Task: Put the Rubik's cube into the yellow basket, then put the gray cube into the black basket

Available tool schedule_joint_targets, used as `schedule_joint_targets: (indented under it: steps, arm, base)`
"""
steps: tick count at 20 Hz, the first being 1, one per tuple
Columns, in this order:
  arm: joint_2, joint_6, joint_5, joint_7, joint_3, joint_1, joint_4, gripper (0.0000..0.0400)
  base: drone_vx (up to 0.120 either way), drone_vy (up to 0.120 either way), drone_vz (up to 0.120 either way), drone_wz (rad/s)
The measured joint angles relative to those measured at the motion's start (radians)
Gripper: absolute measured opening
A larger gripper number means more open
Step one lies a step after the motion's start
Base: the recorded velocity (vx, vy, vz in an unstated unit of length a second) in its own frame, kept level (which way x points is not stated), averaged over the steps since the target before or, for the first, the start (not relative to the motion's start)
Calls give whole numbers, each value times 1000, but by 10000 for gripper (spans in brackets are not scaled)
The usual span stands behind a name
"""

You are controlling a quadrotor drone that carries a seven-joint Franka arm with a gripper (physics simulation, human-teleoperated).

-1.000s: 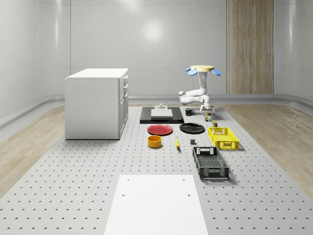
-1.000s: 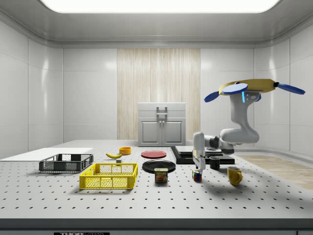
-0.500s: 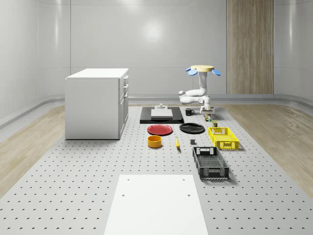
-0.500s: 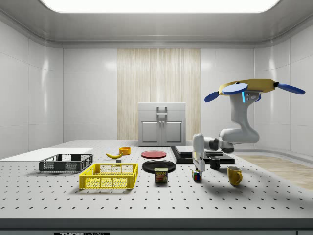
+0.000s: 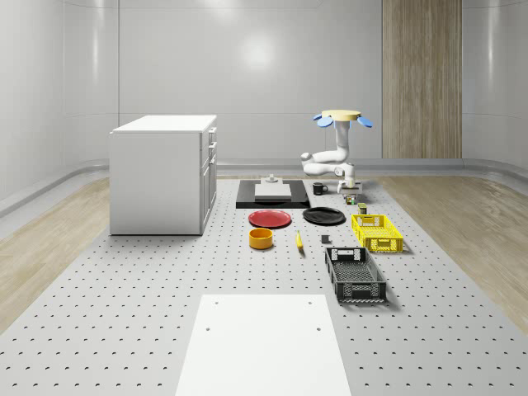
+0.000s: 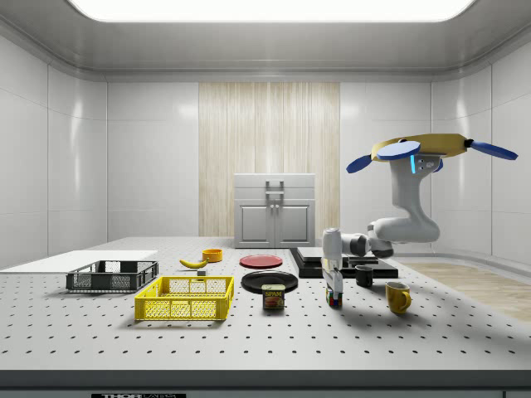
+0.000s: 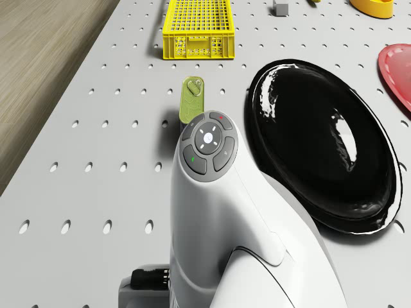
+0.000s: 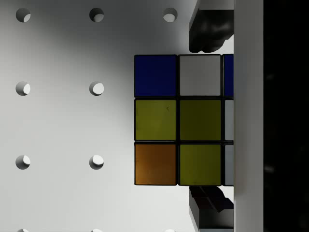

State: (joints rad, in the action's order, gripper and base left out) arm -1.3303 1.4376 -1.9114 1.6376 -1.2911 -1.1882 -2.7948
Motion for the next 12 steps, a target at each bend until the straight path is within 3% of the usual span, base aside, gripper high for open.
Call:
schedule_joint_targets:
  steps: [12]
  arm:
    - [-43,37,10,4,6,15,-17,389]
  base:
    - [0,0,0,0]
